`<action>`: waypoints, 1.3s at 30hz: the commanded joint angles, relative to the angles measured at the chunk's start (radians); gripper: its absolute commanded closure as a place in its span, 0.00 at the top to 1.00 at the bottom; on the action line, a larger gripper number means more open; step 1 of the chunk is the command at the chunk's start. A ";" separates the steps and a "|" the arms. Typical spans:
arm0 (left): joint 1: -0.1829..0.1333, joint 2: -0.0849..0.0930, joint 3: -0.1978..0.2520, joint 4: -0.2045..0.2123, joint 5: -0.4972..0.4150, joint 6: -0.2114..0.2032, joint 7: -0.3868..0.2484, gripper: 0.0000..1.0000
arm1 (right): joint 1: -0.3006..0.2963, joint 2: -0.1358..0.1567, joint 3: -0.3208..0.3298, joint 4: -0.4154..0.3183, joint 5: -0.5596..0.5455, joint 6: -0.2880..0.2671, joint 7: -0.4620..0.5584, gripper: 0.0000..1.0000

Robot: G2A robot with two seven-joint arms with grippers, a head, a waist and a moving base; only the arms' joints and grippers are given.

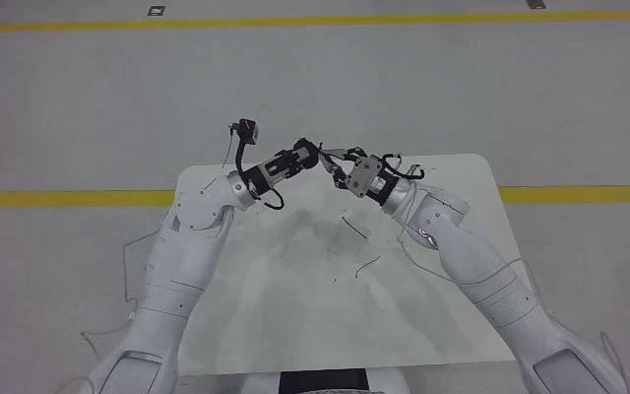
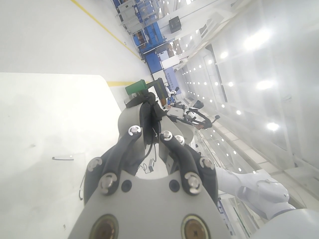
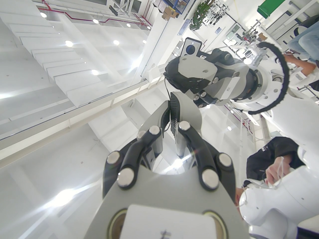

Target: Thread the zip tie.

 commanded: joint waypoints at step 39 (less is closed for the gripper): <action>0.021 0.003 -0.004 -0.060 0.065 0.000 0.025 0.00 | 0.000 0.000 0.000 0.000 0.000 0.000 0.000 0.00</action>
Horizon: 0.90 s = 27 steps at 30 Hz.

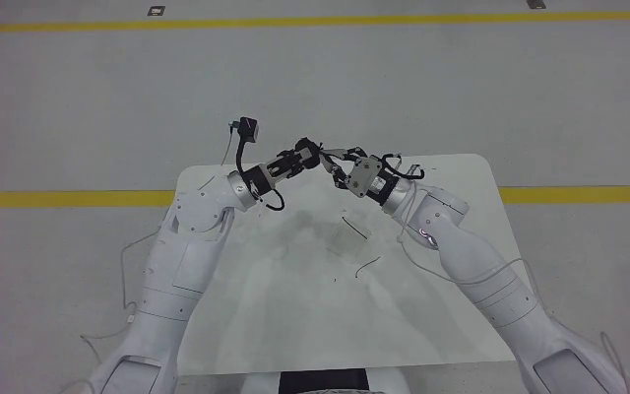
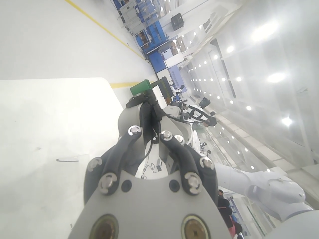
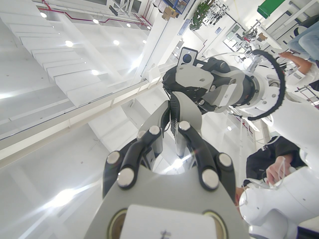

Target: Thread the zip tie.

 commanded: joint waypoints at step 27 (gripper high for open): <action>0.005 0.006 -0.009 -0.011 -0.008 0.000 -0.014 0.00 | 0.000 0.000 0.000 0.000 0.000 0.000 0.000 0.00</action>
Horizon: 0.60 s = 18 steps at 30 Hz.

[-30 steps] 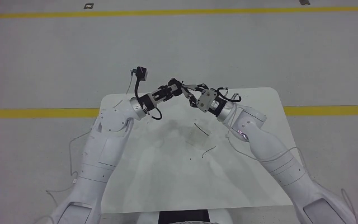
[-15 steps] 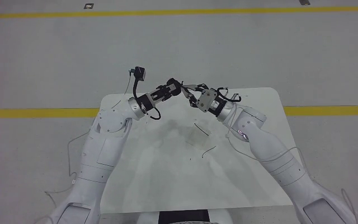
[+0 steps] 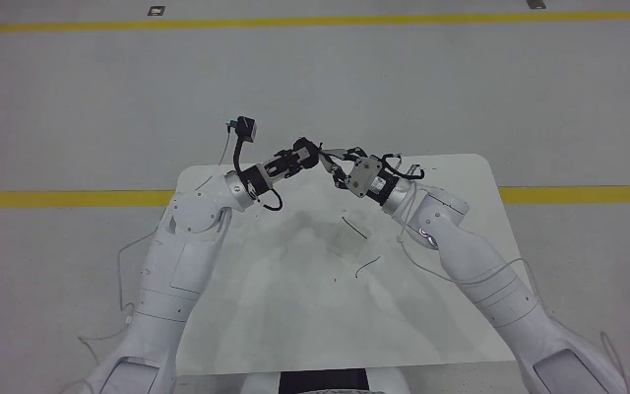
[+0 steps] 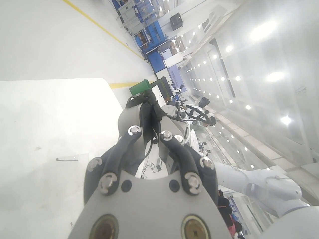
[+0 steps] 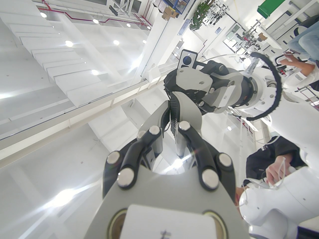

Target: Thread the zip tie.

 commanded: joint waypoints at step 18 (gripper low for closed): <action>-0.005 0.000 0.000 0.006 -0.002 0.000 -0.001 0.00 | 0.000 0.000 0.000 0.000 0.000 0.000 0.000 0.13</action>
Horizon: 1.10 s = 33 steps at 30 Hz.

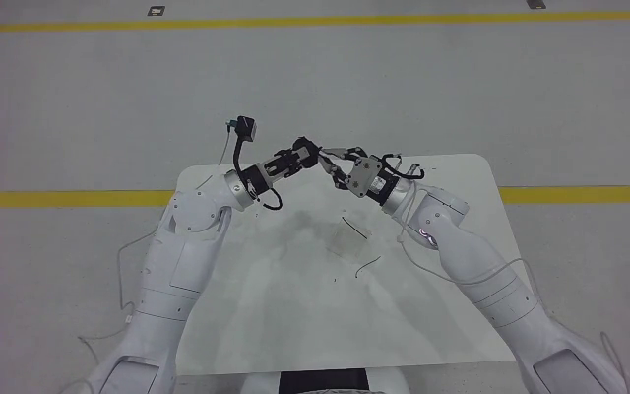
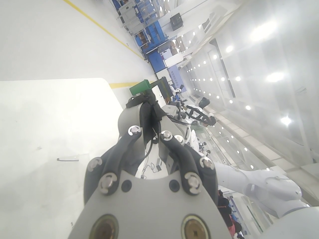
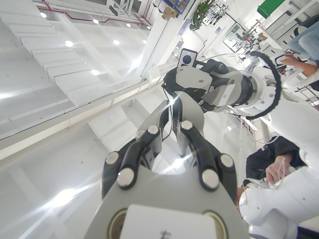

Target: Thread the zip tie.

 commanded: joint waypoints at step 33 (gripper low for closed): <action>0.011 -0.012 -0.077 0.024 -0.086 0.000 -0.063 0.00 | 0.000 0.000 0.000 0.000 0.000 0.000 0.000 0.80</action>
